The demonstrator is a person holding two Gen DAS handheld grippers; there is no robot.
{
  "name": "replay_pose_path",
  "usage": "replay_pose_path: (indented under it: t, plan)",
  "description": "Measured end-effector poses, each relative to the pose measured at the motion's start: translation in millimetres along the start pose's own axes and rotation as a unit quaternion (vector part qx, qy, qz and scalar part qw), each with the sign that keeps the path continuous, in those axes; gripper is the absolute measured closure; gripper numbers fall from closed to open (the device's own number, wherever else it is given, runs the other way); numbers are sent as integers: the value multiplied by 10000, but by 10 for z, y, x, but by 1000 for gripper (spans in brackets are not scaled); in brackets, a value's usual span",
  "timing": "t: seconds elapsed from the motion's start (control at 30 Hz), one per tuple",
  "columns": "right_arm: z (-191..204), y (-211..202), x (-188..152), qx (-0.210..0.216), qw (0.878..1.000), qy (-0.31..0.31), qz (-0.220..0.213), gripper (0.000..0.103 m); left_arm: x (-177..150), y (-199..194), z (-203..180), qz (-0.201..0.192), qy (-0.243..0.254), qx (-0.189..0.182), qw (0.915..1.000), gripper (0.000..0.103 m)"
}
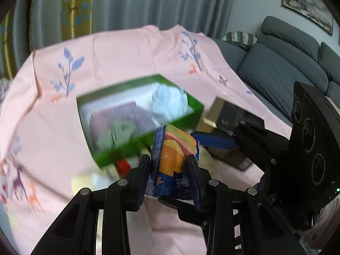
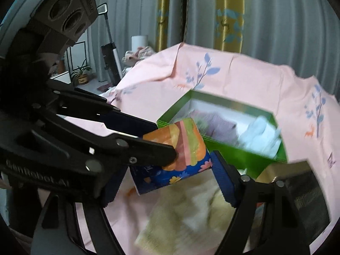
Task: Organize soft objects
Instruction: 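Place the snack packet into the green box and open the left gripper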
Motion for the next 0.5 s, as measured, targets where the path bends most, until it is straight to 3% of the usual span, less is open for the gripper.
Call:
replay_pose_path:
  t: [0.33,0.5]
  plan:
    - [-645,472,451,-176,9980,607,67,25,756,587,452,64,-733,-63,9973,68]
    - [-817,880,461,-278,9947,893,418,22,810,951,693,337,-1192,169,9922,68]
Point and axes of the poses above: each gripper's, at about its wrist camera, not at the fingertips, and y roughly the way its jaws point, z to its left, x to its top, the point moved 8 cm from there along y, roughly the way its jaws point, and after that the axes turned 5 degrees about x, right-handed, at the moved point
